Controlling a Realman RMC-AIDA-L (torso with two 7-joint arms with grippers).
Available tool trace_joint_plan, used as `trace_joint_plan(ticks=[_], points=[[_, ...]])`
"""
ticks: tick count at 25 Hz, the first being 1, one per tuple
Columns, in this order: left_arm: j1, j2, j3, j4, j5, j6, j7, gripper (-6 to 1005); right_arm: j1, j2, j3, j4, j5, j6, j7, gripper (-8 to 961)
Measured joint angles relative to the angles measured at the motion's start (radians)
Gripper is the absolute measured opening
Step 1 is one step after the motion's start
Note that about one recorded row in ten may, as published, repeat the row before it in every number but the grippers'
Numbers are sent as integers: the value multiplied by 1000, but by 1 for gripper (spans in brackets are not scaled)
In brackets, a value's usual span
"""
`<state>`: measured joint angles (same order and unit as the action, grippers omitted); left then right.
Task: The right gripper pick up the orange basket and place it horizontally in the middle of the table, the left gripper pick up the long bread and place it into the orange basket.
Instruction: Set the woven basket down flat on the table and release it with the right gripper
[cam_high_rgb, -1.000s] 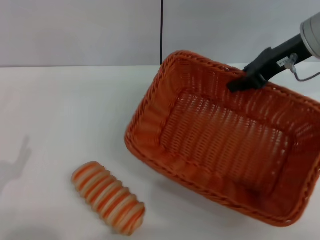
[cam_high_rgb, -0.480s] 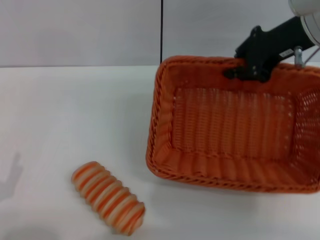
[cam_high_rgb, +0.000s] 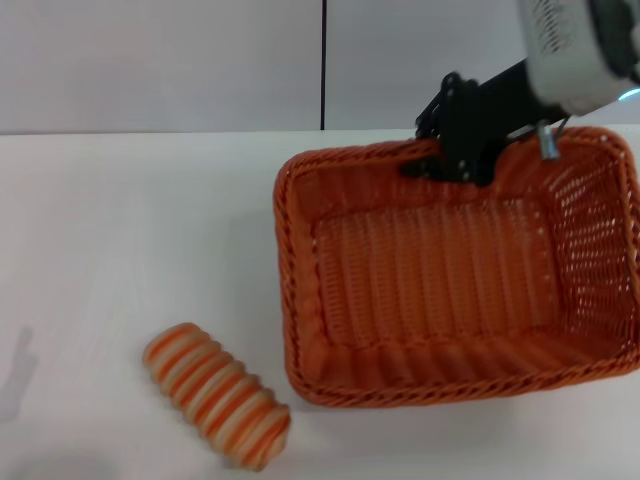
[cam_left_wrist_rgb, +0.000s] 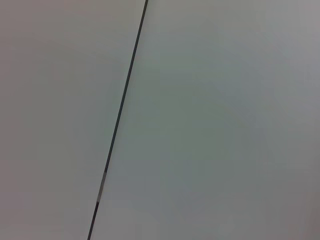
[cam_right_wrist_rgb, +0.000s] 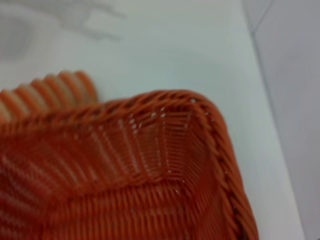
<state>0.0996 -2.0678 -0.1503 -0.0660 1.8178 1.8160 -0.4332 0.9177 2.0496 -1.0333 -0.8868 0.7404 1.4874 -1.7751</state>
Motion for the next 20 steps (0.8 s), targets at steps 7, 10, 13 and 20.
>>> trace_joint_plan(ticks=[7, 10, 13, 20], points=[[5, 2, 3, 0, 0, 12, -1, 780, -22, 16, -70, -9, 1, -61, -1, 149], [0, 2, 8, 1, 0, 12, -1, 780, -25, 19, -91, -21, -4, -60, 20, 149], [-5, 2, 9, 2, 0, 12, -1, 780, -47, 25, -147, -62, -10, -77, 41, 149], [-7, 2, 9, 2, 0, 12, 0, 779, -111, 29, -263, -129, 23, -144, 48, 191]])
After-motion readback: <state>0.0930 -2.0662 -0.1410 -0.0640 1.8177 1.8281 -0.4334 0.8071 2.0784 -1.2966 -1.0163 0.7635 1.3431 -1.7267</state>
